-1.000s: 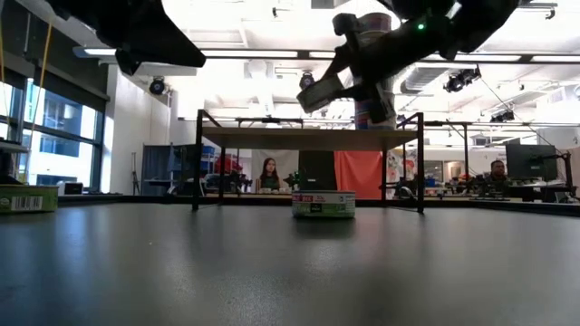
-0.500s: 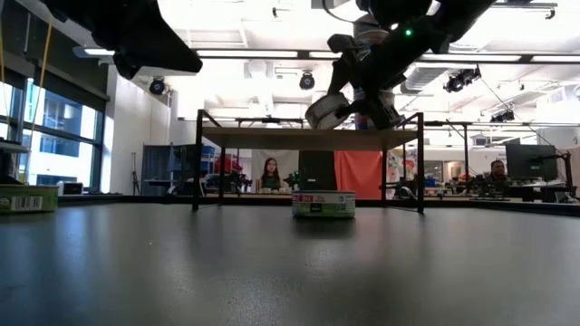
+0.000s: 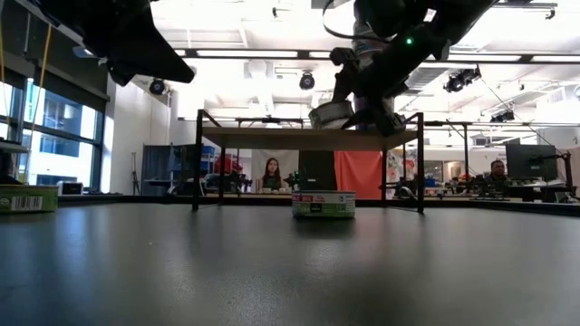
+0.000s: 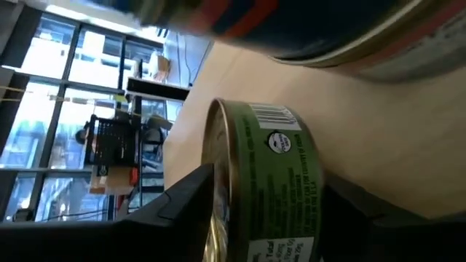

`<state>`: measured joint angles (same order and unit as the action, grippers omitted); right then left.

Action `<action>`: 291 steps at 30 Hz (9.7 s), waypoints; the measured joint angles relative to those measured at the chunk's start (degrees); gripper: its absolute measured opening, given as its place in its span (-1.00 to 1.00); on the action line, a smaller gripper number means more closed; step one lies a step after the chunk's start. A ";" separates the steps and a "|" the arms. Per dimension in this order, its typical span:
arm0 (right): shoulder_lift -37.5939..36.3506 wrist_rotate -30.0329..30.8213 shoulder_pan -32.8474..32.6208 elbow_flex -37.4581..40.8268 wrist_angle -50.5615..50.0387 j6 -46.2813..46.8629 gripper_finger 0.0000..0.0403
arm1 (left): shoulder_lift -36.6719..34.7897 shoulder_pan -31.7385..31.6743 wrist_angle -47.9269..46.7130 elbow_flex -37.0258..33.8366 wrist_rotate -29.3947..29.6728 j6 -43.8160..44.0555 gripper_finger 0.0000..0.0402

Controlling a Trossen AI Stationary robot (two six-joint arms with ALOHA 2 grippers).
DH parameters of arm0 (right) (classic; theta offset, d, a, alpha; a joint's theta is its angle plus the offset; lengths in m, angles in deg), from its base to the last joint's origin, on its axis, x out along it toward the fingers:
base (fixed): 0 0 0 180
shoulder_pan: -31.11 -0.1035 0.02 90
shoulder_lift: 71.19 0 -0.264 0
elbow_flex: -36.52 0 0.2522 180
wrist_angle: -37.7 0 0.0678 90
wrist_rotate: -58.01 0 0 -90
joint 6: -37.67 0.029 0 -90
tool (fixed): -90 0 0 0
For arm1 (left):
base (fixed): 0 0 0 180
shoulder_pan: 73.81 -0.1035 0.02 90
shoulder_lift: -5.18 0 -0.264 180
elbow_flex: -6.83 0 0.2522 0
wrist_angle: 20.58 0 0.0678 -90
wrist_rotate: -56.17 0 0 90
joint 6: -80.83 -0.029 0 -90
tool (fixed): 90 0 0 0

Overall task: Stack canned seafood by type on shelf
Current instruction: Put the green tuna can on the shelf, then put the white and green tuna can on the shelf

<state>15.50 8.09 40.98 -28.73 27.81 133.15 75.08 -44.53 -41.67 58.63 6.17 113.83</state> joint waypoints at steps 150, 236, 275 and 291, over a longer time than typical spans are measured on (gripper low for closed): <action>10.37 -28.12 -11.10 -15.18 -34.30 -44.54 -0.86 | -0.02 -1.76 -2.46 -0.01 1.42 7.15 -1.00; 24.30 -35.15 -24.11 -13.72 -7.95 -24.85 -1.00 | 31.90 3.58 25.58 1.16 -4.30 -6.47 -1.00; 37.26 -25.14 -22.97 -63.27 -31.01 -68.09 -0.38 | -0.87 21.57 -17.39 1.01 7.16 13.32 -1.00; 55.84 -13.99 -15.86 -77.11 -40.44 -58.93 0.52 | -20.47 21.86 -22.98 1.01 6.03 10.26 -1.00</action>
<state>71.35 -5.90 25.12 -105.85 -12.62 74.22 54.61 -22.67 -64.65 59.64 12.20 124.09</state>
